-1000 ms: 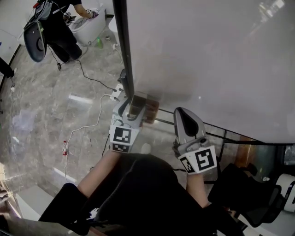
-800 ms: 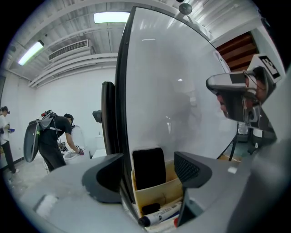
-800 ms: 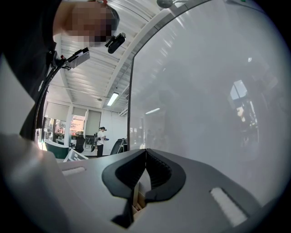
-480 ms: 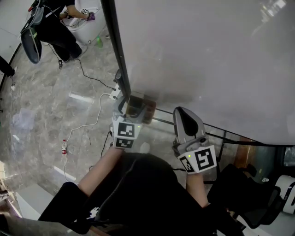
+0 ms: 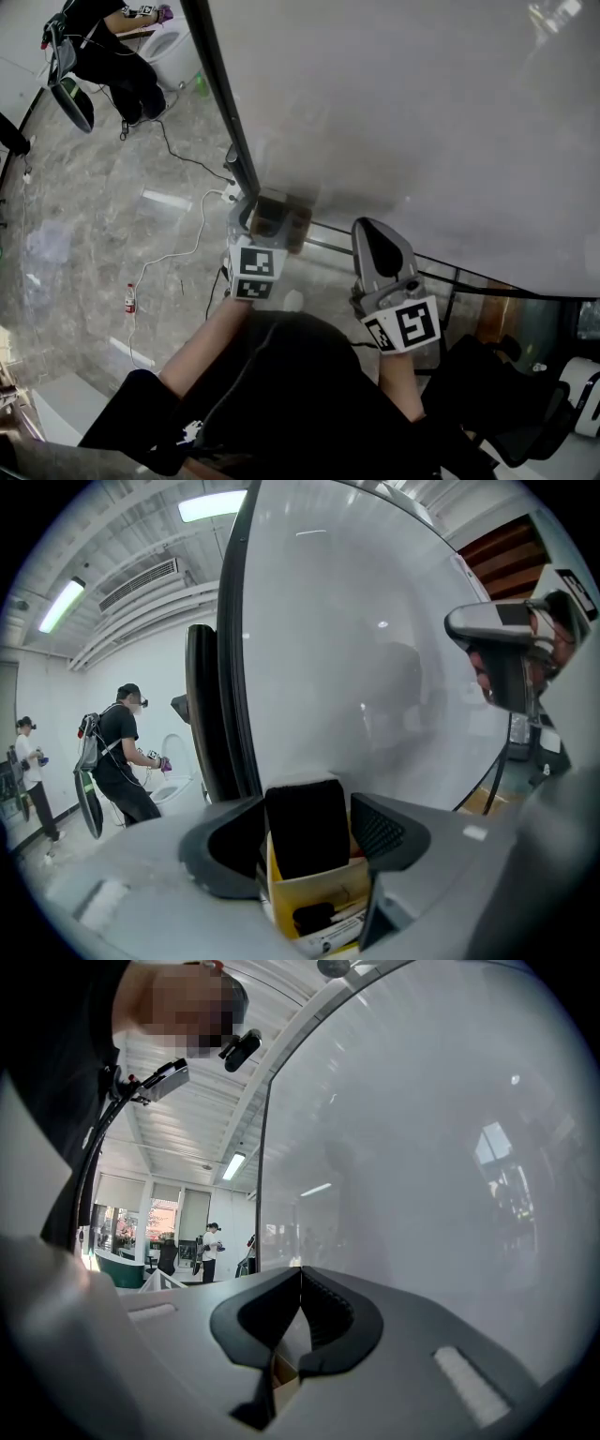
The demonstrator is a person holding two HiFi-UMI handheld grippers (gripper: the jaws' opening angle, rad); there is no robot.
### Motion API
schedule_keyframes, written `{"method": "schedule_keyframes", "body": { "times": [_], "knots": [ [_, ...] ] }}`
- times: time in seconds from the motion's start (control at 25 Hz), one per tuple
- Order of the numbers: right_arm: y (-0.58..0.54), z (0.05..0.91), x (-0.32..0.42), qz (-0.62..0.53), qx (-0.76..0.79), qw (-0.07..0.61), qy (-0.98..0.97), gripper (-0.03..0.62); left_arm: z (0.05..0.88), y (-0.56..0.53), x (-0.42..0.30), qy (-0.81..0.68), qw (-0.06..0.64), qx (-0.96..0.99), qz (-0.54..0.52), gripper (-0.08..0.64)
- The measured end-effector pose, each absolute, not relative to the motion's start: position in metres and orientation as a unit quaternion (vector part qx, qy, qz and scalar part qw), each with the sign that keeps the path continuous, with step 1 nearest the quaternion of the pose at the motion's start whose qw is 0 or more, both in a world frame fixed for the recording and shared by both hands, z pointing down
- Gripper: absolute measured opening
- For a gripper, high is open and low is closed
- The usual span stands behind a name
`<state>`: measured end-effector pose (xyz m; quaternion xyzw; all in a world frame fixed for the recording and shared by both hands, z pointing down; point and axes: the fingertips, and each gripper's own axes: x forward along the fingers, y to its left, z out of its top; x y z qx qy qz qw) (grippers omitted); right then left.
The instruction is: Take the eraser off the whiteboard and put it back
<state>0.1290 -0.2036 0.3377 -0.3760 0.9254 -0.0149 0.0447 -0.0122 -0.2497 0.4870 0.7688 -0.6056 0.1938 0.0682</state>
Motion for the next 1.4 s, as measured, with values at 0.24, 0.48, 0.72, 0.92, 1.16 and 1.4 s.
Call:
{"method": "schedule_keyframes", "body": {
  "times": [0.24, 0.48, 0.72, 0.92, 1.16, 1.4],
  "knots": [
    [-0.207, 0.337, 0.130, -0.014, -0.375, 0.048, 0.926, 0.011, 0.488, -0.252, -0.016, -0.611, 0.066, 0.764, 0.198, 0.272],
    [-0.204, 0.337, 0.129, -0.013, -0.373, 0.050, 0.926, 0.011, 0.482, -0.249, -0.014, -0.609, 0.065, 0.769, 0.185, 0.262],
    [-0.202, 0.335, 0.124, -0.012, -0.373, 0.052, 0.926, 0.011, 0.467, -0.243, -0.012, -0.605, 0.050, 0.777, 0.166, 0.260],
    [-0.198, 0.333, 0.114, -0.009, -0.370, 0.052, 0.927, 0.009, 0.455, -0.238, -0.009, -0.598, 0.032, 0.787, 0.152, 0.259],
    [-0.193, 0.332, 0.106, -0.006, -0.375, 0.051, 0.926, 0.011, 0.433, -0.233, -0.010, -0.591, 0.012, 0.799, 0.116, 0.256],
    [-0.186, 0.329, 0.099, -0.002, -0.383, 0.053, 0.922, 0.011, 0.410, -0.224, -0.009, -0.580, 0.011, 0.811, 0.080, 0.256]
  ]
}}
